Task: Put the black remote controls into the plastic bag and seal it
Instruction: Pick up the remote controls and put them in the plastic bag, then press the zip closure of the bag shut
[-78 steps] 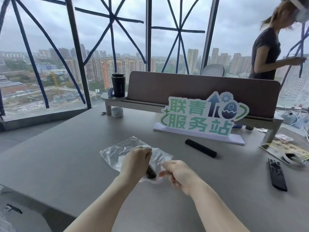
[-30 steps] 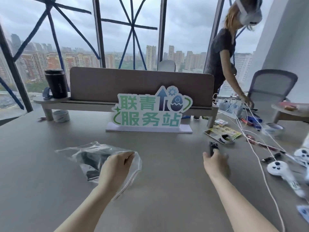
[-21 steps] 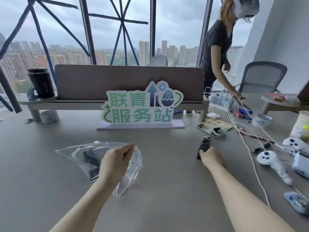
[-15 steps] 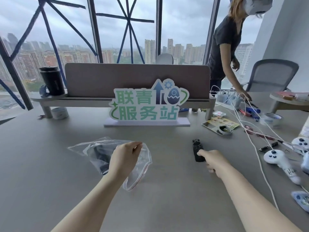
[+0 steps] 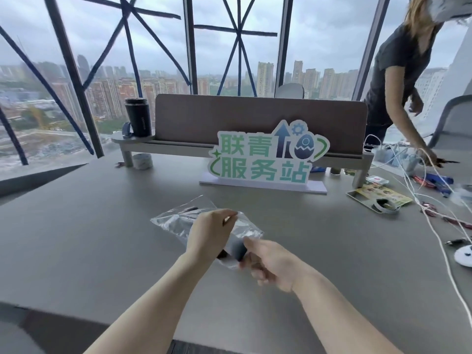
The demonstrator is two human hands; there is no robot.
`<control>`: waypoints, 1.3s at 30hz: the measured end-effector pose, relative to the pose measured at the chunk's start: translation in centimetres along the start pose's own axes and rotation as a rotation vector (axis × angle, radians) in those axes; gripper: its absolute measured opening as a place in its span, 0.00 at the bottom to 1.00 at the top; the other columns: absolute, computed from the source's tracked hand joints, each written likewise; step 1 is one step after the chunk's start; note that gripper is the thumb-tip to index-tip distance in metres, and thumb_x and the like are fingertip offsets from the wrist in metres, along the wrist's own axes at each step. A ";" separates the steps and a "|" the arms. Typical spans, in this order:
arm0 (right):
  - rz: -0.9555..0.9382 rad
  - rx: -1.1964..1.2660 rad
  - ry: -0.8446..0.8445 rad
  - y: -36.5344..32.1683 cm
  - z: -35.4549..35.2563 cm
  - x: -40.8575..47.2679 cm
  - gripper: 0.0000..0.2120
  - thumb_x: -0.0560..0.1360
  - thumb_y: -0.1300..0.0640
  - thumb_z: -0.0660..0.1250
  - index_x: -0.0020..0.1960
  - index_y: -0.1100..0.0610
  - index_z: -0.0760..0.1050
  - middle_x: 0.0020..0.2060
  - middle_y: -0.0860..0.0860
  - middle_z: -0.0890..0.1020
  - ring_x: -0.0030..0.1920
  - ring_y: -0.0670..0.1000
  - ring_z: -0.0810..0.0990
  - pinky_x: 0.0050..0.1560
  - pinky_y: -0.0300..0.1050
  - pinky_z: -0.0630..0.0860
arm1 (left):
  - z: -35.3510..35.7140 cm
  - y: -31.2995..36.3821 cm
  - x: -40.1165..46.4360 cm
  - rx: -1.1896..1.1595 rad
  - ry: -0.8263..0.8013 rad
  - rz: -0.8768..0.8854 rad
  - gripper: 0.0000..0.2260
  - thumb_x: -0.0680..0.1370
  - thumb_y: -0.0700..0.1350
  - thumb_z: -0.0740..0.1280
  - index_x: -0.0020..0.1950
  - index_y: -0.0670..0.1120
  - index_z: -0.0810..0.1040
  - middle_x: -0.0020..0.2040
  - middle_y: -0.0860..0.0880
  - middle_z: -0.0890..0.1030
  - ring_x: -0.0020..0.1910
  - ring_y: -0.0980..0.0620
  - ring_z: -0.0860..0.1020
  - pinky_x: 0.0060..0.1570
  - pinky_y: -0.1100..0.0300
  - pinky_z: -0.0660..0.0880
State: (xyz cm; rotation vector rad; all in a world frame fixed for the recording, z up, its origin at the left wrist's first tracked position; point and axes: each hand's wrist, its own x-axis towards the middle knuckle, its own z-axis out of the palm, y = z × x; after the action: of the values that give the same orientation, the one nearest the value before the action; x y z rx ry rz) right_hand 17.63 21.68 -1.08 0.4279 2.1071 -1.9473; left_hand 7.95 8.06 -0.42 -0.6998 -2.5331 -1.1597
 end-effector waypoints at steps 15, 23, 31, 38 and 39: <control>-0.259 -0.519 0.611 -0.4 0.1 5.3 0.12 0.75 0.59 0.62 0.53 0.50 0.81 0.46 0.50 0.86 0.43 0.52 0.82 0.40 0.42 0.74 | -3.0 -3.3 -5.0 0.464 -0.350 -0.047 0.28 0.69 0.50 0.63 0.68 0.62 0.62 0.60 0.51 0.73 0.55 0.45 0.77 0.44 0.56 0.71; -0.270 0.101 0.576 -4.9 0.5 3.3 0.11 0.71 0.69 0.64 0.43 0.60 0.84 0.28 0.55 0.84 0.16 0.49 0.70 0.18 0.37 0.66 | -8.6 -4.1 -1.7 0.043 -0.104 -0.317 0.15 0.65 0.36 0.61 0.47 0.49 0.78 0.43 0.44 0.80 0.32 0.41 0.82 0.32 0.51 0.81; -0.508 0.331 0.466 -14.5 0.2 -2.5 0.10 0.73 0.68 0.64 0.43 0.61 0.83 0.29 0.56 0.85 0.19 0.48 0.74 0.19 0.37 0.72 | -17.6 2.3 4.3 -0.608 0.050 -0.223 0.03 0.69 0.34 0.73 0.41 0.38 0.81 0.37 0.41 0.81 0.33 0.51 0.81 0.33 0.65 0.80; -0.490 0.340 0.493 -15.3 -0.9 -3.9 0.07 0.74 0.67 0.65 0.45 0.63 0.82 0.27 0.54 0.85 0.19 0.47 0.77 0.20 0.37 0.75 | -15.8 1.5 4.3 -0.229 0.087 -0.009 0.09 0.65 0.39 0.77 0.43 0.49 0.85 0.35 0.55 0.84 0.34 0.64 0.80 0.44 0.71 0.76; -0.493 0.331 0.496 -15.1 -0.9 -3.9 0.07 0.74 0.67 0.65 0.45 0.63 0.82 0.27 0.54 0.85 0.19 0.47 0.76 0.20 0.38 0.75 | -15.3 1.5 4.1 -0.183 0.141 0.008 0.07 0.66 0.39 0.76 0.40 0.49 0.85 0.31 0.57 0.83 0.29 0.65 0.78 0.38 0.73 0.74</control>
State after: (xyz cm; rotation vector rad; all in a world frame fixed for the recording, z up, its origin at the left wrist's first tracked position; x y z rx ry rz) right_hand 15.69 21.35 14.43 0.5360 2.3461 -2.7322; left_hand 5.93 -1.50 12.13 -0.6443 -2.3272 -1.3993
